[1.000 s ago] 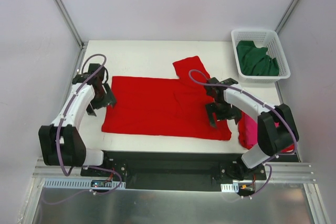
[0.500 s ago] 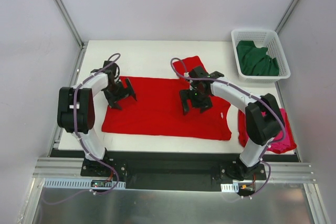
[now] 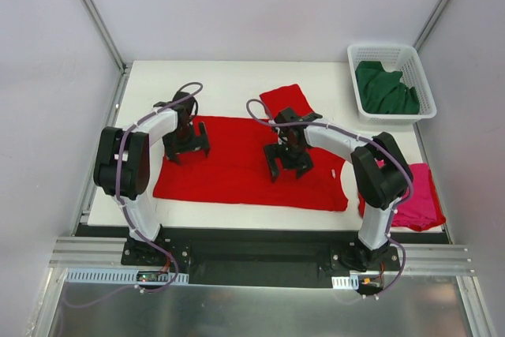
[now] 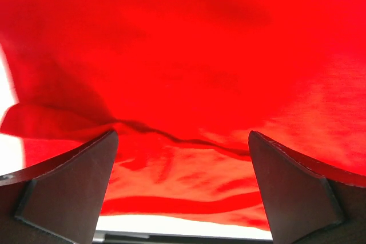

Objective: Fold and stack the t-shirts

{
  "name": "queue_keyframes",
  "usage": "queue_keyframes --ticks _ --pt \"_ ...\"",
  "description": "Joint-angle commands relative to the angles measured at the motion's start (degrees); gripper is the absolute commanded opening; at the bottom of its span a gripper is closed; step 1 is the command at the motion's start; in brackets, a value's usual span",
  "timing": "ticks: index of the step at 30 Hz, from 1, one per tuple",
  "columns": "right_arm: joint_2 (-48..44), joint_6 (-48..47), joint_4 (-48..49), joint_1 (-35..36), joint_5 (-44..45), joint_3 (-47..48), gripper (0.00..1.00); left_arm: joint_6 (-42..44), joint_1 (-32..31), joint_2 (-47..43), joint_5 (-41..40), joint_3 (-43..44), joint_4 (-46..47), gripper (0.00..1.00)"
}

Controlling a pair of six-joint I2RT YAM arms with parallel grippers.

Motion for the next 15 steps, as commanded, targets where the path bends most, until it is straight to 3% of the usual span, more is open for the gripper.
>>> queue_keyframes --ticks 1,7,15 --pt "0.1 0.2 -2.7 0.4 1.5 -1.8 0.96 2.8 -0.6 -1.9 -9.3 0.0 -6.4 0.99" --pt "-0.1 0.4 -2.9 1.3 1.6 -3.9 0.96 4.7 -0.7 -4.5 -12.7 -2.6 -7.6 0.99" --pt "-1.0 1.2 -3.4 4.3 2.7 -7.0 0.96 4.8 -0.8 -6.5 -9.1 -6.0 -7.8 0.99"
